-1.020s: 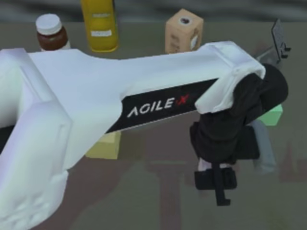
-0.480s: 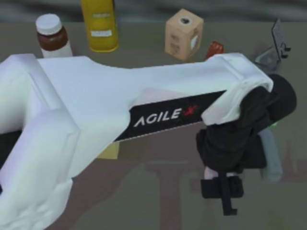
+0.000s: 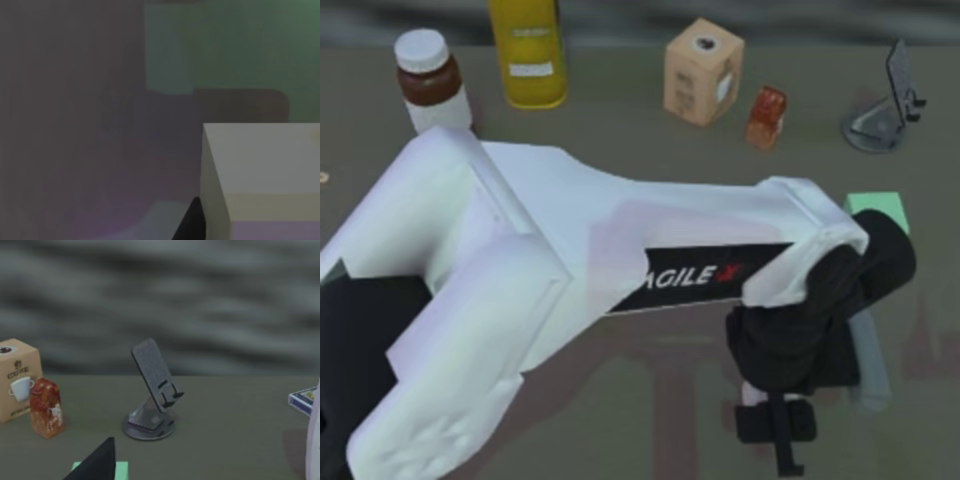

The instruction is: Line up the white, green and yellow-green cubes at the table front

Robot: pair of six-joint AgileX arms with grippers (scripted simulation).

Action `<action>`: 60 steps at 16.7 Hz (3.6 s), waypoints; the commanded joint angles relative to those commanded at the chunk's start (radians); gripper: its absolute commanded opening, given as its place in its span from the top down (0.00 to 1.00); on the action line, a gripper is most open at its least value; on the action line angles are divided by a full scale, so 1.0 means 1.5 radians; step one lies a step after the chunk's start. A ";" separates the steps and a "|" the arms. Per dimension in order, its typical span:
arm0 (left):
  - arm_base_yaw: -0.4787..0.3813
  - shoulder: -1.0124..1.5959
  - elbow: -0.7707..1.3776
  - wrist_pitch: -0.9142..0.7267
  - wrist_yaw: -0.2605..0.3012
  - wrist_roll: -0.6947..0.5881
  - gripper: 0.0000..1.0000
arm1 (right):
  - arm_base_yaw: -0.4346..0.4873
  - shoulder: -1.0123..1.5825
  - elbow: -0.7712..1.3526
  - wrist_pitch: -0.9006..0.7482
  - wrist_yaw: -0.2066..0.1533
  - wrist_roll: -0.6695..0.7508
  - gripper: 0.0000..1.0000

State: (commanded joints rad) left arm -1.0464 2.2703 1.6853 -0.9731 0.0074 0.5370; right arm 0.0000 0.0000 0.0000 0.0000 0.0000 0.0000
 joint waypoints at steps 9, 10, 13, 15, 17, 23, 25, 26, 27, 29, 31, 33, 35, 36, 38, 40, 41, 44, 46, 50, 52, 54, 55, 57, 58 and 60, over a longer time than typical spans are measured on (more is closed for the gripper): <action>0.000 0.000 0.000 0.000 0.000 0.000 0.47 | 0.000 0.000 0.000 0.000 0.000 0.000 0.00; 0.000 0.000 0.000 0.000 0.000 0.000 0.40 | 0.000 0.000 0.000 0.000 0.000 0.000 0.00; 0.000 0.000 0.000 0.000 0.000 0.000 0.17 | 0.000 0.000 0.000 0.000 0.000 0.000 0.00; 0.000 0.000 0.000 0.000 0.000 0.000 0.02 | 0.000 0.000 0.000 0.000 0.000 0.000 0.00; 0.000 0.000 0.000 0.000 0.000 0.000 0.00 | 0.000 0.000 0.000 0.000 0.000 0.000 0.00; 0.000 0.000 0.000 0.000 0.000 0.000 0.00 | 0.000 0.000 0.000 0.000 0.000 0.000 0.00; 0.001 -0.001 0.002 -0.002 0.000 0.001 0.00 | 0.000 0.000 0.000 0.000 0.000 0.000 0.00; 0.001 -0.003 0.011 -0.012 0.000 0.001 0.00 | 0.000 0.000 0.000 0.000 0.000 0.000 0.00; 0.002 -0.008 0.025 -0.028 -0.001 0.001 0.00 | 0.000 0.000 0.000 0.000 0.000 0.000 0.00; 0.007 -0.021 0.058 -0.080 0.000 0.000 0.00 | 0.000 0.000 0.000 0.000 0.000 0.000 0.00; 0.011 -0.034 0.091 -0.132 0.000 -0.001 0.00 | 0.000 0.000 0.000 0.000 0.000 0.000 0.00; 0.014 -0.045 0.111 -0.157 0.000 -0.001 0.00 | 0.000 0.000 0.000 0.000 0.000 0.000 0.00; 0.014 -0.047 0.113 -0.159 0.000 -0.001 0.00 | 0.000 0.000 0.000 0.000 0.000 0.000 0.00; 0.014 -0.047 0.113 -0.159 0.000 -0.001 0.00 | 0.000 0.000 0.000 0.000 0.000 0.000 0.00; 0.011 -0.044 0.112 -0.157 0.000 -0.001 0.00 | 0.000 0.000 0.000 0.000 0.000 0.000 0.00; 0.020 -0.062 0.095 -0.147 -0.002 -0.005 0.00 | 0.002 0.020 0.020 -0.014 0.000 0.002 0.00; 0.030 -0.081 0.078 -0.136 -0.003 -0.010 0.00 | 0.004 0.041 0.040 -0.027 0.000 0.004 0.00; 0.082 -0.174 -0.006 -0.083 -0.008 -0.035 0.00 | 0.016 0.144 0.138 -0.090 -0.001 0.014 0.00; 0.131 -0.267 -0.086 -0.034 -0.011 -0.061 0.00 | 0.026 0.248 0.228 -0.147 -0.002 0.022 0.00; 0.257 -0.525 -0.303 0.095 -0.015 -0.127 0.00 | 0.050 0.521 0.445 -0.288 -0.003 0.043 0.00; 0.325 -0.671 -0.427 0.166 -0.016 -0.163 0.00 | 0.063 0.670 0.561 -0.365 -0.003 0.054 0.00; 0.394 -0.821 -0.554 0.240 -0.016 -0.199 0.00 | 0.075 0.814 0.677 -0.443 -0.002 0.065 0.00; 0.429 -0.897 -0.619 0.277 -0.016 -0.217 0.00 | 0.081 0.884 0.733 -0.482 -0.002 0.071 0.00; 0.491 -1.036 -0.737 0.348 -0.015 -0.248 0.00 | 0.092 1.015 0.844 -0.556 -0.001 0.082 0.00; 0.521 -1.101 -0.794 0.383 -0.015 -0.263 0.00 | 0.097 1.078 0.898 -0.591 -0.001 0.087 0.00; 0.573 -1.213 -0.892 0.449 -0.014 -0.289 0.00 | 0.107 1.197 0.999 -0.656 0.000 0.097 0.00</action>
State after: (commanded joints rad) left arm -0.1863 0.4503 0.3477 -0.2998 -0.0129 0.1031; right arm 0.1611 1.7962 1.4992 -0.9840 0.0000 0.1460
